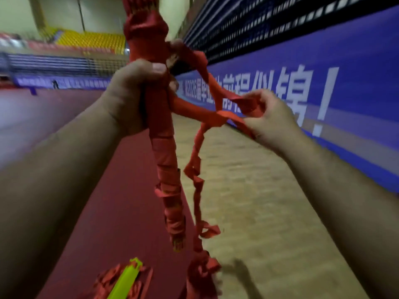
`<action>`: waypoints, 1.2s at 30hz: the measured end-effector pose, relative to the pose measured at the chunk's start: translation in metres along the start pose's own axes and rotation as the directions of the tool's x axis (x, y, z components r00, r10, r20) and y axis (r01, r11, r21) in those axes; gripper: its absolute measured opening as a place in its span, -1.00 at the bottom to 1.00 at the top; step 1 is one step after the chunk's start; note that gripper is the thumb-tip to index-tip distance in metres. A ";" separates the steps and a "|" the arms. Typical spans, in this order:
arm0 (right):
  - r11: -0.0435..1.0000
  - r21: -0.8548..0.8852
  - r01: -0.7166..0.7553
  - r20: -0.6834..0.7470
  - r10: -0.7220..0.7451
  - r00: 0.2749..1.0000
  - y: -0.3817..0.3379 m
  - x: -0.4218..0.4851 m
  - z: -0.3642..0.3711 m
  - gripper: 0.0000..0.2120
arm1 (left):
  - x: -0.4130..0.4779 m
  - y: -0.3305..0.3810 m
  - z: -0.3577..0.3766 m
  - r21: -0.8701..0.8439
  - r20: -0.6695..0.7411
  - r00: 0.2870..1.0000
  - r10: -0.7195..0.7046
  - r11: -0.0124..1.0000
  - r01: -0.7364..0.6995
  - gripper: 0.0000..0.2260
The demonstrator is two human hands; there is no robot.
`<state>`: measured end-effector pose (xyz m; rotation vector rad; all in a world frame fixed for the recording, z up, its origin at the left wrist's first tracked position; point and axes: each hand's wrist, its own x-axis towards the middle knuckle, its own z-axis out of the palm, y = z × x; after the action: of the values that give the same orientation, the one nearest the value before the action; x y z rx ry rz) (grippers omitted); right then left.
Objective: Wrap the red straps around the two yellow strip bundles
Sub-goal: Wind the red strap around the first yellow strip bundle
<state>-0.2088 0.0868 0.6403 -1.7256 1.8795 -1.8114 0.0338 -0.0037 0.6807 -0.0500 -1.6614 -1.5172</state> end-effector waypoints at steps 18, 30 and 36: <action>0.922 -0.386 -0.009 0.245 0.112 0.963 -0.036 -0.045 -0.041 -0.69 | -0.067 0.028 -0.003 0.160 -0.137 0.981 -0.137 0.974 0.159 -0.47; 0.098 0.964 -0.248 0.229 0.169 0.959 -0.027 -0.052 -0.019 -0.70 | -0.065 0.021 0.000 -0.068 -0.215 0.972 -0.091 0.995 0.078 -0.66; 0.403 0.802 -0.441 0.387 0.212 0.898 -0.013 -0.063 -0.016 -0.82 | -0.070 0.011 -0.012 0.053 -0.259 0.960 -0.107 0.991 0.125 -0.57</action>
<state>-0.1860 0.1432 0.6146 -0.9851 0.7634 -1.7748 0.0903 0.0245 0.6466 0.2744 -1.5280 -1.4820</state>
